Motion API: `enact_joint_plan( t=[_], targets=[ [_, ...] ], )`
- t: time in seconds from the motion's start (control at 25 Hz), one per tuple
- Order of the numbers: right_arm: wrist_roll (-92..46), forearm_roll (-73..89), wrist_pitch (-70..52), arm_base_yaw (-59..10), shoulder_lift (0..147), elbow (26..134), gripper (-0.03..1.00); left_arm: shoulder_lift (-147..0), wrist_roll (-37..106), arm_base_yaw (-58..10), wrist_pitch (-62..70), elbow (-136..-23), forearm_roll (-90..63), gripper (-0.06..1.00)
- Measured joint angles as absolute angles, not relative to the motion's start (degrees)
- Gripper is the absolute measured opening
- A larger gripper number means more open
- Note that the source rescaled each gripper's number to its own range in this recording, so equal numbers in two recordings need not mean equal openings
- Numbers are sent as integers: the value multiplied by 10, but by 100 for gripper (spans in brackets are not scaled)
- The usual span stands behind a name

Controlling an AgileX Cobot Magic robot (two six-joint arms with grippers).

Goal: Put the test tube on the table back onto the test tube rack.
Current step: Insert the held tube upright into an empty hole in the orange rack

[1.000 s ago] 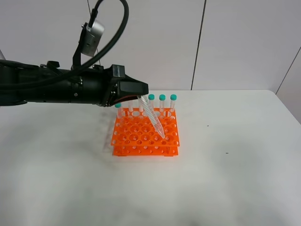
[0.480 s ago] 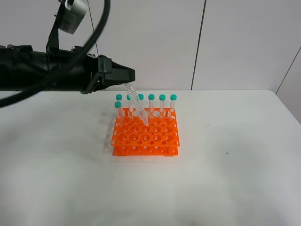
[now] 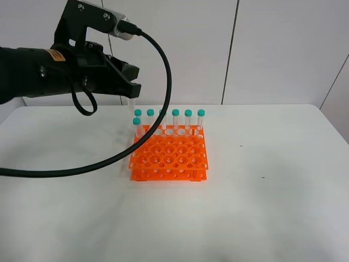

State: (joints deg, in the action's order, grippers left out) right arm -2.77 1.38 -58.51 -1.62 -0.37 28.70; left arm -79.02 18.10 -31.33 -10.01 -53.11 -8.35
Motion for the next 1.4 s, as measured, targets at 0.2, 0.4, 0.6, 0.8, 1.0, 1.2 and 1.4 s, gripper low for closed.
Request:
enact_joint_plan(
  t=[0.2, 0.4, 0.6, 0.8, 1.0, 1.2, 1.4],
  targets=[
    [-28, 14, -585, -16, -4, 287, 100, -871, 88, -313, -203, -531, -35, 0],
    [-28, 14, -585, -16, -4, 287, 100, -946, 42, -313, -238, -531, -31, 0],
    [-28, 14, -585, -16, -4, 287, 100, -984, 5, -313, -256, -531, -29, 0],
    [-28, 14, -585, -16, -4, 287, 100, -1010, 3, -313, -280, -540, -29, 0],
    [-28, 14, -585, -16, -4, 287, 100, -1029, 17, -311, -291, -570, -27, 0],
    [-28, 14, -585, -16, -4, 287, 100, -1048, 20, -300, -283, -574, -27, 0],
    [-28, 14, -585, -16, -4, 287, 100, -1049, 41, -296, -270, -574, -27, 0]
  ],
)
